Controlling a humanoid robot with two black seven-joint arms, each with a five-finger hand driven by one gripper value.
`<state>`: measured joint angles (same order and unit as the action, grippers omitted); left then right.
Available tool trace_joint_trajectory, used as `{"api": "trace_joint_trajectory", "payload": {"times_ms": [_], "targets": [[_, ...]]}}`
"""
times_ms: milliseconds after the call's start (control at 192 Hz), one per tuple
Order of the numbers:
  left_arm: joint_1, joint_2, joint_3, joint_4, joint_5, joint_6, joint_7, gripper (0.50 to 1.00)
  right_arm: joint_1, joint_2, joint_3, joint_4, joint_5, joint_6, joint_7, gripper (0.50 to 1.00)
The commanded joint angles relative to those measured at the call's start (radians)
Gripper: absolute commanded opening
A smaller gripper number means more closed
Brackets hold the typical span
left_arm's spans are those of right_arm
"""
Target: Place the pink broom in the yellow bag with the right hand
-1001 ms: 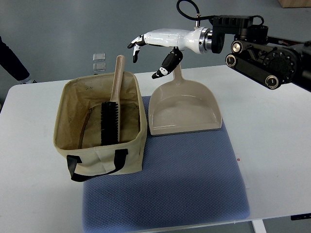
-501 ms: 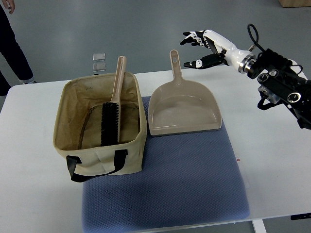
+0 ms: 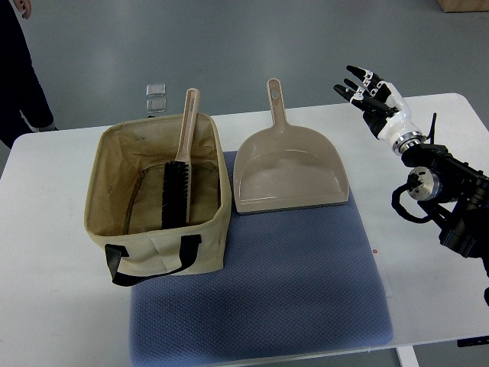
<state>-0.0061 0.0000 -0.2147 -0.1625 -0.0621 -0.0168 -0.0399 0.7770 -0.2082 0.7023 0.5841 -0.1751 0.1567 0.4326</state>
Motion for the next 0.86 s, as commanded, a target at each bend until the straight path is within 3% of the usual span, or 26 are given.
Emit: {"api": "trace_joint_trajectory", "payload": {"times_ms": [0, 235, 365, 855], "targets": [[0.000, 0.000, 0.000, 0.000, 0.001, 0.000, 0.000, 1.000, -0.005, 0.010, 0.054, 0.000, 0.008, 0.000, 0.000, 0.930], [0.000, 0.000, 0.000, 0.000, 0.001, 0.000, 0.000, 1.000, -0.004, 0.009, 0.086, 0.003, 0.008, 0.000, 0.002, 0.930], [0.000, 0.000, 0.000, 0.000, -0.001, 0.000, 0.000, 1.000, -0.001, 0.009, 0.088, 0.003, 0.009, -0.003, 0.040, 0.930], [0.000, 0.000, 0.000, 0.000, 0.001, 0.000, 0.000, 1.000, -0.004, 0.053, 0.089, 0.002, 0.008, -0.037, 0.046, 0.930]]}}
